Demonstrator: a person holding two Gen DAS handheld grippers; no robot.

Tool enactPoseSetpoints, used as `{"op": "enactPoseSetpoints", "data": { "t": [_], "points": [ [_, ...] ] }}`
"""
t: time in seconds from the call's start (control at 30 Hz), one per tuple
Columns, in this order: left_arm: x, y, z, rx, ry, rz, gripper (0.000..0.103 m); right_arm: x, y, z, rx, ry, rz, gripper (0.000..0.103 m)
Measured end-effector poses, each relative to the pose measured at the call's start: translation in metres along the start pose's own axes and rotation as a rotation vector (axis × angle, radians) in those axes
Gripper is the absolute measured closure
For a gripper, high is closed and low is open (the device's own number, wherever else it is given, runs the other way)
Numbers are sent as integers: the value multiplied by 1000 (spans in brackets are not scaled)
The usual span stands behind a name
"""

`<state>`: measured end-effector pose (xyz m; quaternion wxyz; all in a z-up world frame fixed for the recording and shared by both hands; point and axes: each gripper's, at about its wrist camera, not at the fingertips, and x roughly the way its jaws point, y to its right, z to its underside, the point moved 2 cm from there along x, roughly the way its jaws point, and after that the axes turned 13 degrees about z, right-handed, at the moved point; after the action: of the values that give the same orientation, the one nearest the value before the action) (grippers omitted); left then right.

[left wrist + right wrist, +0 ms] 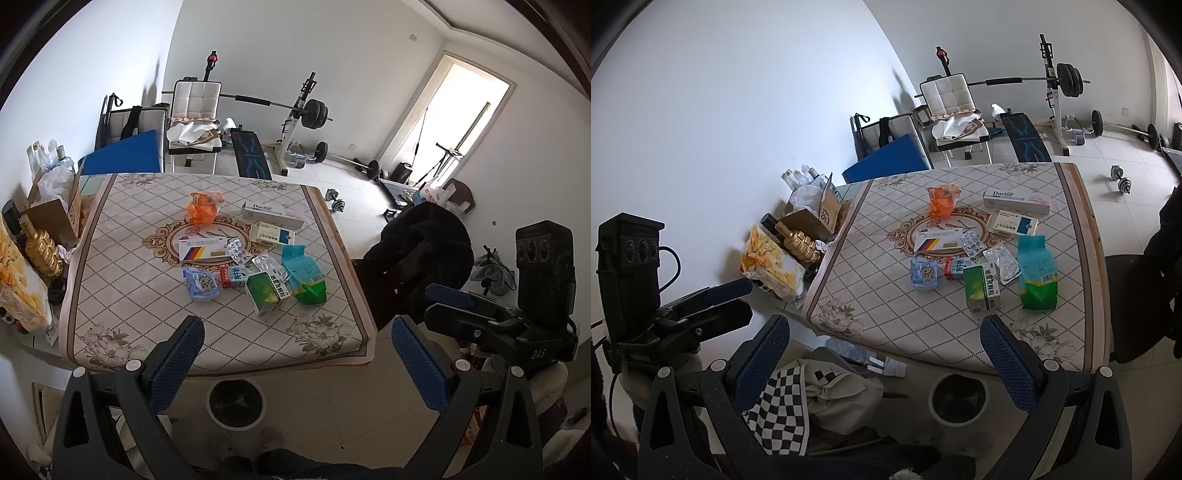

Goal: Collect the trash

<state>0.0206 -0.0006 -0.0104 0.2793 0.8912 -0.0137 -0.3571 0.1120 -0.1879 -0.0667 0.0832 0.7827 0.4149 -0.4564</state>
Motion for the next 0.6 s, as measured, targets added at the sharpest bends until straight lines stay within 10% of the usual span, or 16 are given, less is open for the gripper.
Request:
{"op": "enactPoseSetpoints", "data": {
  "t": [0.6],
  "points": [
    [0, 0, 0, 7, 4, 16, 0, -2, 0, -1, 0, -2, 0, 0]
  ]
}}
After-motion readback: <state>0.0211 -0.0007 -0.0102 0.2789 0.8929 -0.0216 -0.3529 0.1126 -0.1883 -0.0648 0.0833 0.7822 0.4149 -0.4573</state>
